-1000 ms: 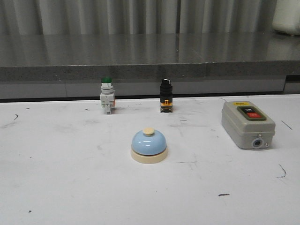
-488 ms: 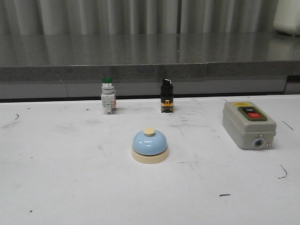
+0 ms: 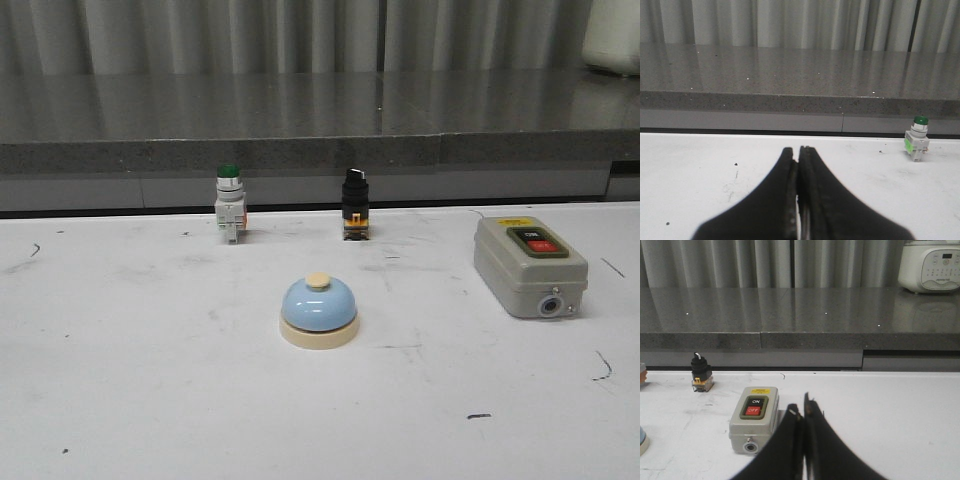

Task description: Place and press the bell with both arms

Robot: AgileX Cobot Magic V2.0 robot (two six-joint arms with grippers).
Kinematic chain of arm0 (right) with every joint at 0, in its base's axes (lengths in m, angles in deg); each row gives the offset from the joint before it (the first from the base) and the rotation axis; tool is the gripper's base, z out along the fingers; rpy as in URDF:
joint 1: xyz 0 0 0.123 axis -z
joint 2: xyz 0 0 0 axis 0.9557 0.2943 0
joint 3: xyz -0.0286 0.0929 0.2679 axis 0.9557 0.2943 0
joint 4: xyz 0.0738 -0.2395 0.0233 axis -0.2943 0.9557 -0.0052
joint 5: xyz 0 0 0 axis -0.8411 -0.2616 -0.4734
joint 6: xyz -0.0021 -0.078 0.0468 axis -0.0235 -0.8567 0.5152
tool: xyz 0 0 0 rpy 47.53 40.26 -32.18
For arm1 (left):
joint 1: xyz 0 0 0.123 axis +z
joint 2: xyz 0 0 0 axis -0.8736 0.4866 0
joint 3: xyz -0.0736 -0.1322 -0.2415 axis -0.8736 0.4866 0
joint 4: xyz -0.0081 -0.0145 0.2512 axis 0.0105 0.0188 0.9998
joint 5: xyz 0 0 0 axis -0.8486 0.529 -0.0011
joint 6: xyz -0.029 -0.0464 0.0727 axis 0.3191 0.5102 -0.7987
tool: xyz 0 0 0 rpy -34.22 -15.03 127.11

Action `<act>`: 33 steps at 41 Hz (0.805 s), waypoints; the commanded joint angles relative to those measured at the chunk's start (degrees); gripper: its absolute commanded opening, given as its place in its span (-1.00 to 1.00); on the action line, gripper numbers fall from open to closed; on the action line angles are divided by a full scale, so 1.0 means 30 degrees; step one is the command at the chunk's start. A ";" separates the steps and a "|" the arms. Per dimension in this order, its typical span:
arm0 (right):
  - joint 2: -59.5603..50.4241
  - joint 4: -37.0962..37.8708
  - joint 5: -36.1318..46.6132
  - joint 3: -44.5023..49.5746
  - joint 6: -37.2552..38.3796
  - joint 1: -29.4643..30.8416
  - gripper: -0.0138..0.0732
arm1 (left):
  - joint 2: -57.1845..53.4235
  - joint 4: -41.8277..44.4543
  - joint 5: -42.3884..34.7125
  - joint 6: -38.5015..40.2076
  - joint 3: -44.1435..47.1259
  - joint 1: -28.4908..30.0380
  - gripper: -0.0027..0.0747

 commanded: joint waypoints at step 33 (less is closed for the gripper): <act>-0.0359 0.0561 0.1537 -0.0105 0.0089 0.0210 -0.80 | -0.0291 -0.0128 -0.1614 0.0000 0.0444 -0.0166 -0.98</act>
